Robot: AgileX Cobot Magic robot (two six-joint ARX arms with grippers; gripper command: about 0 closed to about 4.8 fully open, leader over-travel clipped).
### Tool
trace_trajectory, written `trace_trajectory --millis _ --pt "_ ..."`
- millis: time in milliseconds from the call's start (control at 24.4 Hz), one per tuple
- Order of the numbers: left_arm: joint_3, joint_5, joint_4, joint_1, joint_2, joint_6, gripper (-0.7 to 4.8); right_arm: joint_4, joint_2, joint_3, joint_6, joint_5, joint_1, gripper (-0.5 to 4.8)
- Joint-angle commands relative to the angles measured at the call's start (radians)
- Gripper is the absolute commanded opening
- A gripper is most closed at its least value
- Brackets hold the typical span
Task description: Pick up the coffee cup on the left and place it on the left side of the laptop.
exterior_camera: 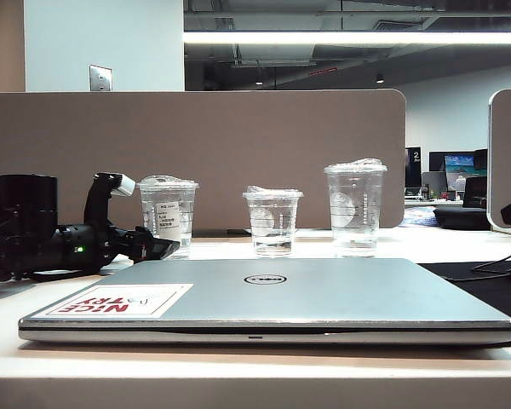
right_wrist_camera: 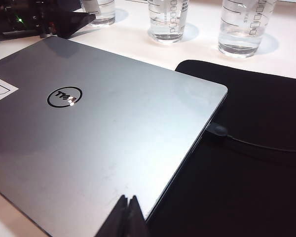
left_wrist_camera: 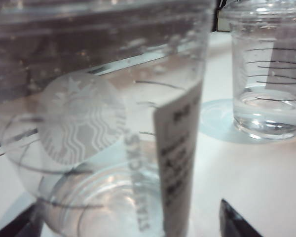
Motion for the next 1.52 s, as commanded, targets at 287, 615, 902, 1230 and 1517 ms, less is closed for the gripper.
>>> trace_trajectory --millis 287,615,902,1230,1517 --pt "0.071 -0.087 -0.141 -0.010 0.019 0.008 4.79 0.018 0.002 -0.004 -0.002 0.001 0.000 -0.05" --pt "0.081 -0.153 -0.180 -0.035 0.019 0.011 4.79 0.018 0.002 -0.004 -0.002 0.001 0.000 -0.05" --pt "0.081 -0.149 -0.177 -0.035 0.019 0.013 4.27 0.017 0.002 -0.004 -0.001 0.001 0.000 -0.05" --pt "0.081 -0.149 -0.171 -0.034 0.018 0.015 2.98 0.018 0.002 -0.004 -0.002 0.001 0.000 -0.05" --pt "0.081 -0.103 -0.033 -0.015 0.007 -0.002 3.00 0.018 0.002 -0.004 -0.002 0.001 0.000 -0.05"
